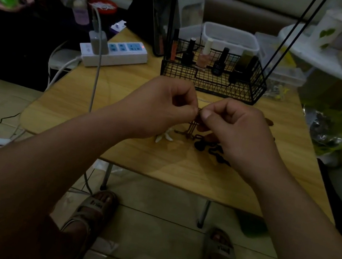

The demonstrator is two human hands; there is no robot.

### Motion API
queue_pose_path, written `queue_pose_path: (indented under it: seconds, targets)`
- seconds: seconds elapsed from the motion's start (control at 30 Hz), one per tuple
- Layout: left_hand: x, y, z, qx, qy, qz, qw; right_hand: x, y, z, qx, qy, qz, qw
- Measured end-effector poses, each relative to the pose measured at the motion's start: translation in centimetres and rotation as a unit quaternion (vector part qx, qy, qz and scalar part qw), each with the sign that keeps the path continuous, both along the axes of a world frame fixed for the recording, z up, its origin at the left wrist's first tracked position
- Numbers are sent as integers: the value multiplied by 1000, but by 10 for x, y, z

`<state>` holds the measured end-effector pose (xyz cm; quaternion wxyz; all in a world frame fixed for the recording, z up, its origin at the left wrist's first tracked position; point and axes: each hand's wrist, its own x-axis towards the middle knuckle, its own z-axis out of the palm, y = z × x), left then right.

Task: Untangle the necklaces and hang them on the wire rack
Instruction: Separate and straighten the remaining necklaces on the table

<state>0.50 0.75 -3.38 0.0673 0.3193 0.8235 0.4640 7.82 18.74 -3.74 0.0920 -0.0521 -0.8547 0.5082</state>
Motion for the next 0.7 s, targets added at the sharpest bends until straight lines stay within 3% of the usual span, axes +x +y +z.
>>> queue_pose_path:
  seconds: [0.43, 0.5, 0.7]
  targets:
    - [2, 3, -2, -39, -31, 15, 999, -1, -7, -9, 198, 97, -5, 975]
    - [2, 2, 0, -31, -47, 15, 998, -1, -8, -8, 169, 97, -13, 981]
    - [-3, -2, 2, 20, -133, -5, 991, -4, -7, -2, -46, -3, -28, 999]
